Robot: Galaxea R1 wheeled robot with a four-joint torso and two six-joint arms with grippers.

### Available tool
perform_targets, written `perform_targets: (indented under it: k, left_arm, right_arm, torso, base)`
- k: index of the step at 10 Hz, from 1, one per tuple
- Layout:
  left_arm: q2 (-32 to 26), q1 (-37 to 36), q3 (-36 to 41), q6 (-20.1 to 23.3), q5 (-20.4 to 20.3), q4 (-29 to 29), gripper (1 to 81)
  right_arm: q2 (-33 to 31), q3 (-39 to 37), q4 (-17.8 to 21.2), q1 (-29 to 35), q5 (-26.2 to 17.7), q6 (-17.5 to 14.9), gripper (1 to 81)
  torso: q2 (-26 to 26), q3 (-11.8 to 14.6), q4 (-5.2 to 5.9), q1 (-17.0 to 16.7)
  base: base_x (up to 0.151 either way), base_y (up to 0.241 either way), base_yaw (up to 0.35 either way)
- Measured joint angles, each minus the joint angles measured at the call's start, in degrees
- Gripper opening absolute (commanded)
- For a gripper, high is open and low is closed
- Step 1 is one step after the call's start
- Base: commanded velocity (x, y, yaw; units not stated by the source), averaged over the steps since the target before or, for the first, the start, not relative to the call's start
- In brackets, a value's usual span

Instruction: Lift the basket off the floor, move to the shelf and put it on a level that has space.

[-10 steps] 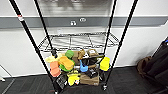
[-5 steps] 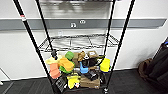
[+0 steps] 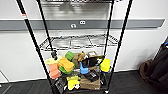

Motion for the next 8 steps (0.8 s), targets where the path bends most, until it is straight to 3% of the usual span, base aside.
perform_targets:
  k: [5, 8]
  left_arm:
    - [-0.3, -0.8, -0.1, 0.0, 0.0, 0.0, 81.1]
    - [-1.1, -3.3, 0.0, 0.0, 0.5, 0.0, 81.1]
  right_arm:
    - [0.2, 0.5, 0.8, 1.9, -0.2, 0.0, 81.1]
    - [0.2, 1.4, 2.5, 3.3, -0.4, 0.0, 81.1]
  torso:
    - [-9.6, -8.9, 0.00, 6.0]
    - [-14.1, -10.6, 0.00, 8.9]
  base:
    - [0.000, 0.000, 0.000]
    - [0.000, 0.000, 0.000]
